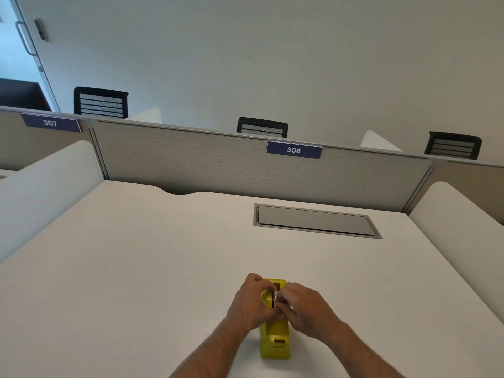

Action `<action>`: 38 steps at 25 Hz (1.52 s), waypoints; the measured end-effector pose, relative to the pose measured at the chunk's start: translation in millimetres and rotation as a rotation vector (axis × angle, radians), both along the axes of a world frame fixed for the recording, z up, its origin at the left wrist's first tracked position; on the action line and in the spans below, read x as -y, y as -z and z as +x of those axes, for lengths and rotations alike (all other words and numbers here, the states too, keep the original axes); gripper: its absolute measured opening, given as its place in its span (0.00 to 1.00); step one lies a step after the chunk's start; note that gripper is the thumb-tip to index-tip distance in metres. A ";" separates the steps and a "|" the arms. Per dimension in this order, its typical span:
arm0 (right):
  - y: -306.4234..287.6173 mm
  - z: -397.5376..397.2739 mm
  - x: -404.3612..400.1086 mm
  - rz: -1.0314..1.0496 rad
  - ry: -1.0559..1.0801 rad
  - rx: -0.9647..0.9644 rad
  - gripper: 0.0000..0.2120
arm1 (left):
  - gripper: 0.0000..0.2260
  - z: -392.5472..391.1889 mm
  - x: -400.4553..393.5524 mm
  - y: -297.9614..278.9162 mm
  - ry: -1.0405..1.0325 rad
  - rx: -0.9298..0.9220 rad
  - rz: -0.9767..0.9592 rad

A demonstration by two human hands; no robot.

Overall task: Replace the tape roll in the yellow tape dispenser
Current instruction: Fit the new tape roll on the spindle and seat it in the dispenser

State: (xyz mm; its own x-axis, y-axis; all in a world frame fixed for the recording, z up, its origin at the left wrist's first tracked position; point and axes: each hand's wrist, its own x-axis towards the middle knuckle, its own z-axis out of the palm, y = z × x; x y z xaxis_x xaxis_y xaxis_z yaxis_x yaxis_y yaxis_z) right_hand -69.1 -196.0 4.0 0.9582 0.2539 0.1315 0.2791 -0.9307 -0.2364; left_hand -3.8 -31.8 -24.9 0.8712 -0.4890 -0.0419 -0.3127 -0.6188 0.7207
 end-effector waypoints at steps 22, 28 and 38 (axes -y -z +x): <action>10.6 -16.0 -2.6 0.109 0.003 -0.002 0.08 | 0.24 -2.0 -2.1 -4.6 0.006 0.012 0.049; 13.6 -18.1 -2.7 0.135 0.029 -0.011 0.07 | 0.24 -2.3 -3.4 -5.6 0.017 0.021 0.059; 6.2 -7.7 -0.9 0.030 0.037 0.098 0.11 | 0.25 -1.3 -2.1 -7.0 0.020 0.025 0.072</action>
